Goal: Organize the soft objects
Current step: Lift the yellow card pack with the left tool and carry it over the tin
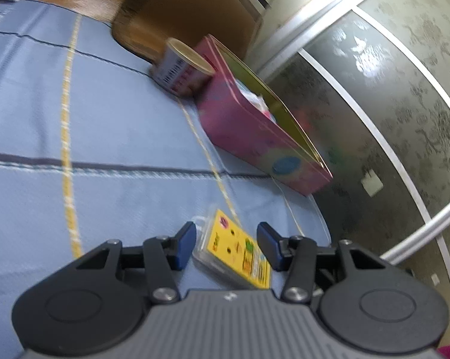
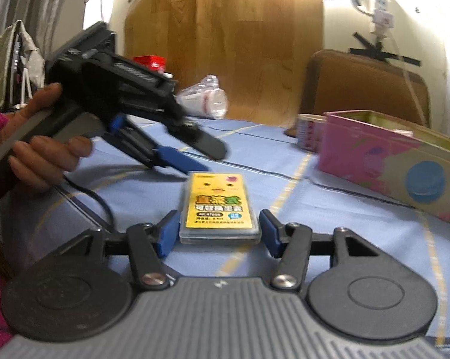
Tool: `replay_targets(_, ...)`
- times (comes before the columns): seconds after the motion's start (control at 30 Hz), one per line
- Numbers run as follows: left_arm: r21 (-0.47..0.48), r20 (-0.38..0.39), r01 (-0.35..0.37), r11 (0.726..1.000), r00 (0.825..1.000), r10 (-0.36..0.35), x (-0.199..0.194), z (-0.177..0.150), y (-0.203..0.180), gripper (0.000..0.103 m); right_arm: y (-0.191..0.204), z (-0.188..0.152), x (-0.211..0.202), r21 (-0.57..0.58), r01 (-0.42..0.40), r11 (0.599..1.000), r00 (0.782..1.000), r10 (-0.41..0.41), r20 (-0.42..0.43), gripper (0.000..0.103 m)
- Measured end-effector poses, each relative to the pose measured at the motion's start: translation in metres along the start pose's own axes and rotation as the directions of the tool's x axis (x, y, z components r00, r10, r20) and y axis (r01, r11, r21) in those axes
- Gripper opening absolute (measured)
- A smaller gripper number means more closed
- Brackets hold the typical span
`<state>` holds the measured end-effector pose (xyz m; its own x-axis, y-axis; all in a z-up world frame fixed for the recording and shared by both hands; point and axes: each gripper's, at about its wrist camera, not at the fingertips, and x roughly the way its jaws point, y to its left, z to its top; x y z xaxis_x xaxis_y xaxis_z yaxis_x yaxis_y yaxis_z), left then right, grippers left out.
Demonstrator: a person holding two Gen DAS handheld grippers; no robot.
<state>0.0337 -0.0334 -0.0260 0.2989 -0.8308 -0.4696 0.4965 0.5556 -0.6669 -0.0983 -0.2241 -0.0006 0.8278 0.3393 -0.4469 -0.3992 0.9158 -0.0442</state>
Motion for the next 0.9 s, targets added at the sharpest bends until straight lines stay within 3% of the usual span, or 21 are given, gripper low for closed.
replay_targets(0.2,0.037,-0.003,-0.023,0.999,1.000,0.023,0.002,-0.001,-0.010,0.052,-0.020,-0.008,-0.017,0.044,0.063,0.997,0.998,-0.062,-0.004,0.065)
replay_targets(0.4,-0.056,0.038,-0.035,0.998,0.999,0.037,-0.012,0.014,0.002,0.052,-0.019,-0.009,-0.017,0.021,0.046,0.999,0.999,-0.046,-0.002,0.069)
replay_targets(0.63,0.041,-0.049,-0.054,0.998,0.997,0.056,0.017,0.010,-0.022,0.052,-0.022,-0.008,-0.013,0.018,0.019,1.000,1.000,-0.020,0.008,0.070)
replay_targets(0.7,0.083,-0.035,-0.084,0.993,0.996,0.087,0.026,0.005,-0.028,0.052,-0.023,-0.007,-0.010,0.020,0.014,1.000,1.000,-0.014,0.006,0.070)
replay_targets(0.77,0.104,-0.037,-0.105,0.989,0.993,0.110,0.028,0.004,-0.034,0.052,-0.023,-0.006,-0.009,0.022,0.029,0.999,1.000,-0.029,0.005,0.066)
replay_targets(0.83,0.087,-0.045,-0.107,0.990,0.993,0.112,0.028,0.006,-0.034,0.052,-0.028,-0.004,-0.010,0.040,0.048,0.998,0.999,-0.048,0.003,0.051)
replay_targets(0.9,0.079,-0.045,-0.109,0.991,0.993,0.113,0.028,0.009,-0.036,0.052,-0.035,-0.004,-0.011,0.081,0.029,0.996,1.000,-0.030,0.006,0.050)
